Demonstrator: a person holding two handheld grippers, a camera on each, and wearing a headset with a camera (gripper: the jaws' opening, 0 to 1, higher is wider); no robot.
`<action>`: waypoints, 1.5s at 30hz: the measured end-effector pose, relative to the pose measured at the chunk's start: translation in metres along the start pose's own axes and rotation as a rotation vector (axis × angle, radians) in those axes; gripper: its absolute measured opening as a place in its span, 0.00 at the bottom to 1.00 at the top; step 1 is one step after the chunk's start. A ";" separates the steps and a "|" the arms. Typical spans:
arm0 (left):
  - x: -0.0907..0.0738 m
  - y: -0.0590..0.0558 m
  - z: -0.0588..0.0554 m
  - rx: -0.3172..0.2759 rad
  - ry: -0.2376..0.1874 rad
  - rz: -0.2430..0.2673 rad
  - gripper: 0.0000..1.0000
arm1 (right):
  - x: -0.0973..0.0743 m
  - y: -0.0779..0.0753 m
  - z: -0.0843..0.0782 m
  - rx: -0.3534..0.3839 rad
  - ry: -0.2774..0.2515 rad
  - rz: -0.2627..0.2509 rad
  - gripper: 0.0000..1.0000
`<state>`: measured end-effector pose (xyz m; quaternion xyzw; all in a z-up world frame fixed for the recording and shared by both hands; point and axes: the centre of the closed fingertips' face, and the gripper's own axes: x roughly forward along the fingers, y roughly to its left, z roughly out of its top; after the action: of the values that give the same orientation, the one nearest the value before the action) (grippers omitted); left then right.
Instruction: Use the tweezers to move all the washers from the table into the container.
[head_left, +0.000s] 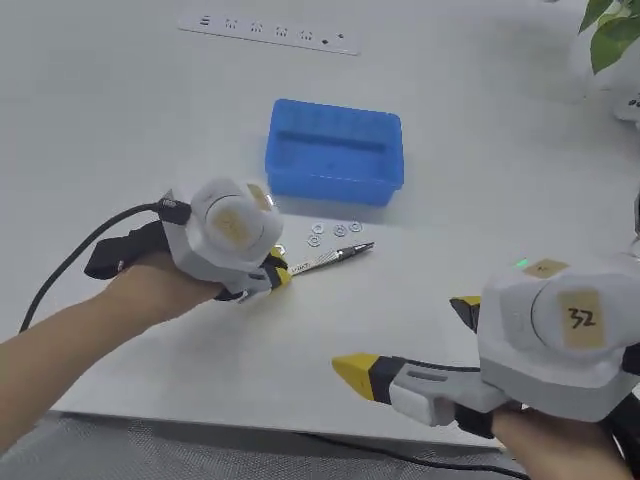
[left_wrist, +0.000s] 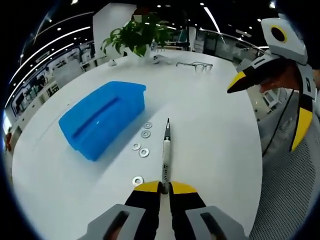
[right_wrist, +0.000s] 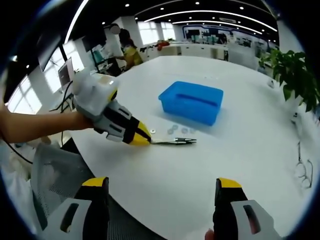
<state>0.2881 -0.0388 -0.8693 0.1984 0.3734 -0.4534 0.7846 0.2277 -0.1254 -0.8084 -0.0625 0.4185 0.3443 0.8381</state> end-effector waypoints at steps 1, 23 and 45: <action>-0.003 0.000 0.002 0.014 -0.009 0.009 0.03 | 0.001 0.000 0.000 -0.004 0.001 0.002 0.86; -0.016 0.001 0.019 0.106 -0.050 0.004 0.03 | 0.043 0.015 0.006 -0.254 0.038 0.100 0.72; 0.001 -0.002 0.005 0.151 0.005 -0.047 0.00 | 0.048 0.012 0.007 -0.265 0.054 0.073 0.70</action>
<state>0.2885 -0.0439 -0.8669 0.2494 0.3444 -0.4982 0.7556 0.2443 -0.0880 -0.8378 -0.1667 0.3938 0.4249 0.7979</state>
